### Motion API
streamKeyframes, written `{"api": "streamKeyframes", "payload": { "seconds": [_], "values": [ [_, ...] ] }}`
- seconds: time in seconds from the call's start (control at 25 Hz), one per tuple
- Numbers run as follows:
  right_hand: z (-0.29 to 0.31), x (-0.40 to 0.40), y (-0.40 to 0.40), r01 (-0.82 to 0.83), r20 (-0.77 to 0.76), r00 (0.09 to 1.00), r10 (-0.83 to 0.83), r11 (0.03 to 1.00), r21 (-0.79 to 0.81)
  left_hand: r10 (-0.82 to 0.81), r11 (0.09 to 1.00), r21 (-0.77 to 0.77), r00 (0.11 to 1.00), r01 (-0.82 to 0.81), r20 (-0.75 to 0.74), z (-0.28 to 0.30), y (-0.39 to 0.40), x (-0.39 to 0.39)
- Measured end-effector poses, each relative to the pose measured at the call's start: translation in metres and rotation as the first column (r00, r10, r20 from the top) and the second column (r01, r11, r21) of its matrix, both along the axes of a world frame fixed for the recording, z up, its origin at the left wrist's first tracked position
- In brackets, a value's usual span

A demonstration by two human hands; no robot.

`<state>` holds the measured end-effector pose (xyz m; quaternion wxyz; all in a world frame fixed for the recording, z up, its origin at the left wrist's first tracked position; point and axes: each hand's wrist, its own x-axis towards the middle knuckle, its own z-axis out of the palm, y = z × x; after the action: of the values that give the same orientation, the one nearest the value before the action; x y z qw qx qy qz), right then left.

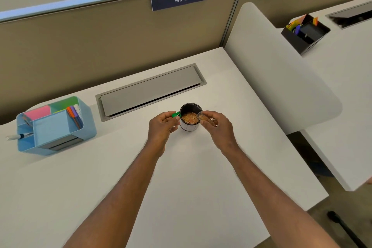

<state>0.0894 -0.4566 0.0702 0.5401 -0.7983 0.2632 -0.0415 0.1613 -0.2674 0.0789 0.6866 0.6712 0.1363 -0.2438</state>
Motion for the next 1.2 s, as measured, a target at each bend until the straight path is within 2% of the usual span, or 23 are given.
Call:
{"api": "streamKeyframes", "payload": {
  "seconds": [0.16,0.4,0.64,1.2],
  "values": [
    [-0.009,0.012,-0.005,-0.117,-0.045,0.993,0.110,0.963,-0.243,-0.018,0.998,0.058,1.000,0.017,0.024,-0.009,-0.004,0.007],
    [-0.008,0.022,-0.005,-0.326,-0.192,0.945,0.264,0.788,-0.523,-0.051,0.992,0.115,0.998,0.048,0.026,-0.019,-0.007,0.010],
    [0.001,0.026,-0.004,-0.354,-0.211,0.935,0.285,0.723,-0.594,-0.074,0.989,0.136,0.996,0.067,0.047,-0.022,-0.013,0.012],
    [0.007,0.030,-0.004,-0.387,-0.231,0.922,0.312,0.693,-0.608,-0.051,0.987,0.156,0.998,0.048,0.019,-0.030,0.005,-0.002]
  ]
}}
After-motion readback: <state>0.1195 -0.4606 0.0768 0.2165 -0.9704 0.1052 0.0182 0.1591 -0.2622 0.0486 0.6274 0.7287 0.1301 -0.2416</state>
